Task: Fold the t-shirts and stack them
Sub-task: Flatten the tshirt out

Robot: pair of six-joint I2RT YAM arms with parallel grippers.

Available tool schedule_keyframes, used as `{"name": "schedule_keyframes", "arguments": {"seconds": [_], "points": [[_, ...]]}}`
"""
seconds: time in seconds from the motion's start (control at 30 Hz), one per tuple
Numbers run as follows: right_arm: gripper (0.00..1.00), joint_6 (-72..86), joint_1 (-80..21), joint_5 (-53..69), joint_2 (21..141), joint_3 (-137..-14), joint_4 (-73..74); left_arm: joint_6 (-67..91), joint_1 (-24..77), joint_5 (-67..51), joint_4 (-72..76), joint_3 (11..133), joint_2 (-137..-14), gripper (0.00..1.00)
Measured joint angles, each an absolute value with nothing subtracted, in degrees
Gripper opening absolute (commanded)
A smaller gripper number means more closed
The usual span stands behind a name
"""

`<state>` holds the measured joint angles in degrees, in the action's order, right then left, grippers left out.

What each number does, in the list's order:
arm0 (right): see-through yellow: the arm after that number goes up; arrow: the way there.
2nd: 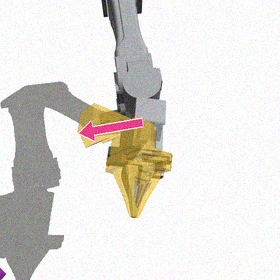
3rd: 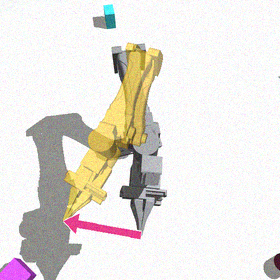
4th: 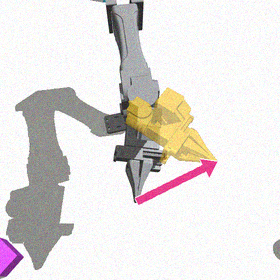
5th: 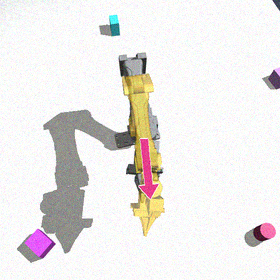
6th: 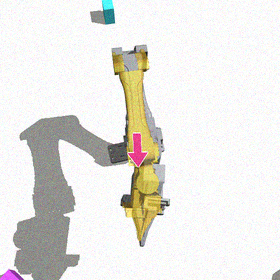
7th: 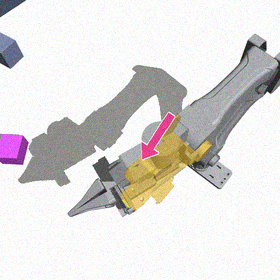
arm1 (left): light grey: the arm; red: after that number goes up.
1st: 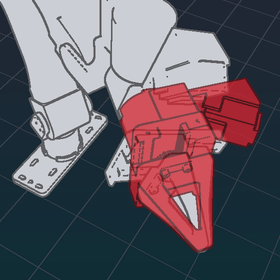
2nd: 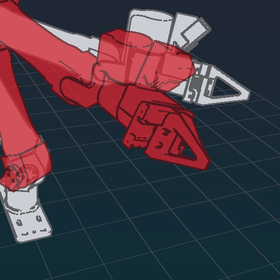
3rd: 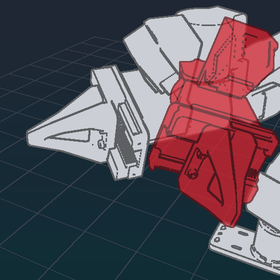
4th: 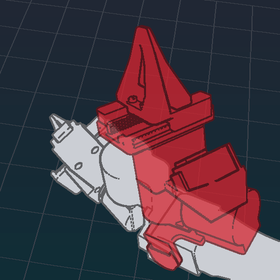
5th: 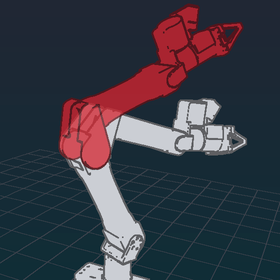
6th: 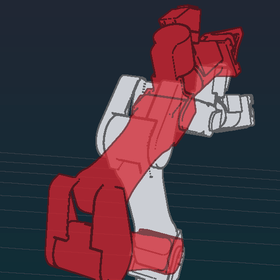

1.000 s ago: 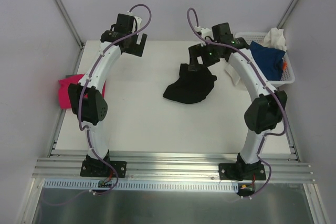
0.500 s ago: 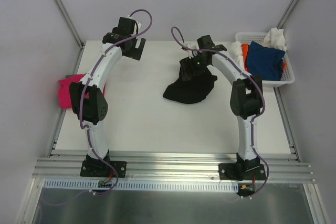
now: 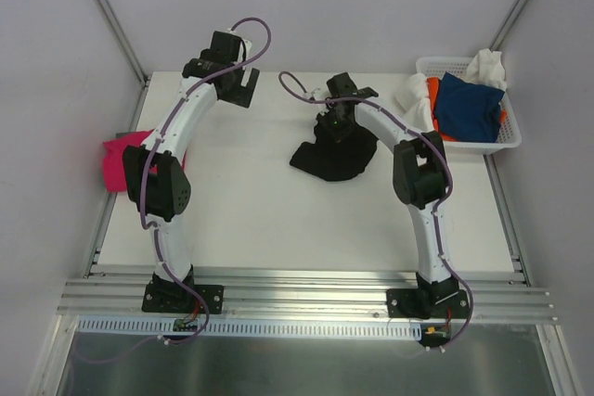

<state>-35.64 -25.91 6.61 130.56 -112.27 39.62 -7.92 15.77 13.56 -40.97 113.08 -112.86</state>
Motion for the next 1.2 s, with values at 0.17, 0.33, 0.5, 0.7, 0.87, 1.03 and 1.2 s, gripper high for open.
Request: {"name": "schedule_keyframes", "arguments": {"seconds": [0.17,0.33,0.5,0.7,0.87,1.03,1.2], "points": [[0.01,-35.88,-25.91,3.09,126.80,-110.19,38.83,-7.90,15.64,13.76,-40.97,112.55,-111.59,0.99],[0.01,-35.90,-26.00,2.37,116.60,-109.69,39.86,-6.94,13.65,13.63,-40.99,113.06,-110.76,0.99],[0.01,-35.20,-27.92,3.84,110.85,-119.87,43.51,-5.98,8.14,13.69,-41.01,115.00,-110.32,0.99],[0.01,-32.49,-34.83,8.73,106.08,-127.61,44.12,-4.32,2.04,13.61,-40.97,116.49,-108.79,0.99],[0.01,-32.38,-36.47,10.87,96.90,-122.58,47.75,-3.97,1.65,11.90,-40.95,114.98,-104.86,0.99],[0.54,-35.40,-27.94,8.34,81.89,-100.82,51.72,-3.38,2.28,10.11,-40.93,111.77,-101.67,0.99],[0.86,-36.05,-20.36,2.76,85.60,-92.47,54.43,-2.50,2.26,7.86,-41.06,109.27,-101.65,0.99]]}}
